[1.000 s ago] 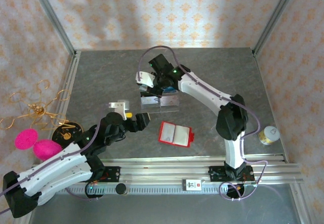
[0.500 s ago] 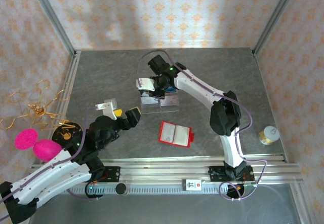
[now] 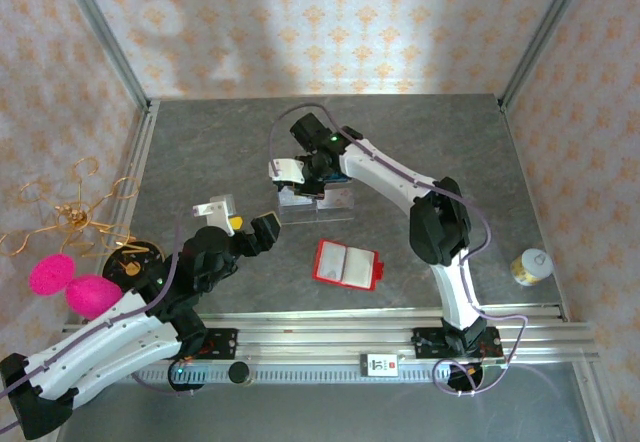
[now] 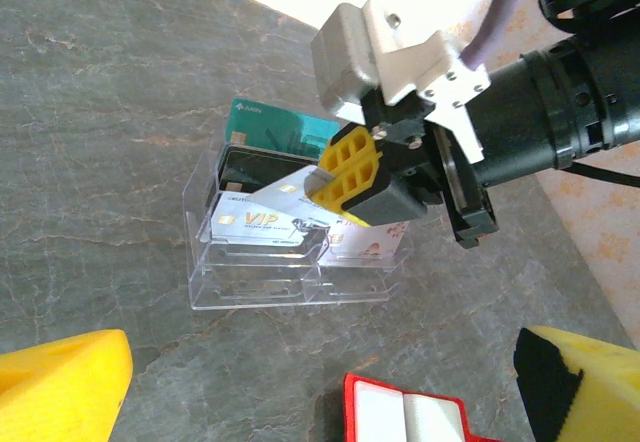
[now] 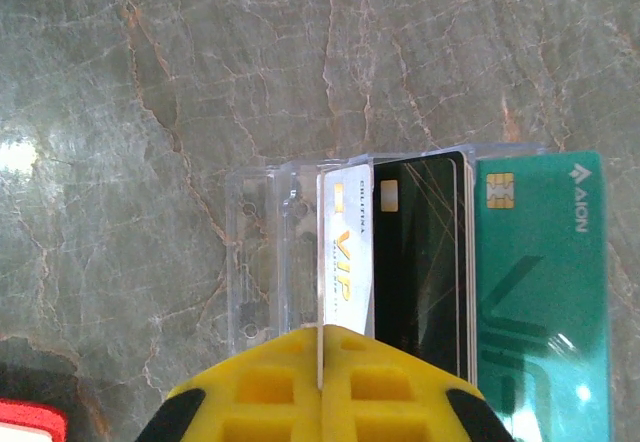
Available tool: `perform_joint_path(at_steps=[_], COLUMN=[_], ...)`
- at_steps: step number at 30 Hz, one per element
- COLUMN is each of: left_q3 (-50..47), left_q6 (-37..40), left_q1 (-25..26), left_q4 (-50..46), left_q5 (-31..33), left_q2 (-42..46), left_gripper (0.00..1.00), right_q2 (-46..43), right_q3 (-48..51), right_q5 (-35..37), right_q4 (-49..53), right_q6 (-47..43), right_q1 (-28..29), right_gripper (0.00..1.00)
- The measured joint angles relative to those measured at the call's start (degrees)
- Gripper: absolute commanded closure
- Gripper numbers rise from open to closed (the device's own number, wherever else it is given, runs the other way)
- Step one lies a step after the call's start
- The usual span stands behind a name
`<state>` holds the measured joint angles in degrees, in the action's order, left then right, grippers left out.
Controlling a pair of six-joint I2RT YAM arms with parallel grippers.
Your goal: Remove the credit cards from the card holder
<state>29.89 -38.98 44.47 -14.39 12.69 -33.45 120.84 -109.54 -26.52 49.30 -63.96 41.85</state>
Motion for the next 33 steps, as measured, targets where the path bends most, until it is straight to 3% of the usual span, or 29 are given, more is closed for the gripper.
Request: perform_joint_path(at_steps=[23, 26, 29, 33], left_q3=[-0.5, -0.5, -1.1, -1.6], left_q6=[0.0, 0.0, 0.0, 0.0], left_q1=[-0.4, -0.4, -0.4, -0.6], left_q4=[0.0, 0.0, 0.1, 0.1], left_q5=[0.0, -0.1, -0.2, -0.3], left_q2=[0.0, 0.0, 0.1, 0.1], left_gripper=[0.01, 0.01, 0.01, 0.01], right_q2=[1.6, 1.6, 1.6, 1.7], right_q3=[2.5, 3.7, 4.4, 3.7], right_q5=[2.1, 2.5, 2.8, 2.4], right_q4=[-4.1, -4.6, -4.8, -5.7], right_q6=[0.0, 0.1, 0.2, 2.0], right_q1=[0.2, 0.5, 0.9, 1.2], right_gripper=[1.00, 0.91, 0.71, 0.65])
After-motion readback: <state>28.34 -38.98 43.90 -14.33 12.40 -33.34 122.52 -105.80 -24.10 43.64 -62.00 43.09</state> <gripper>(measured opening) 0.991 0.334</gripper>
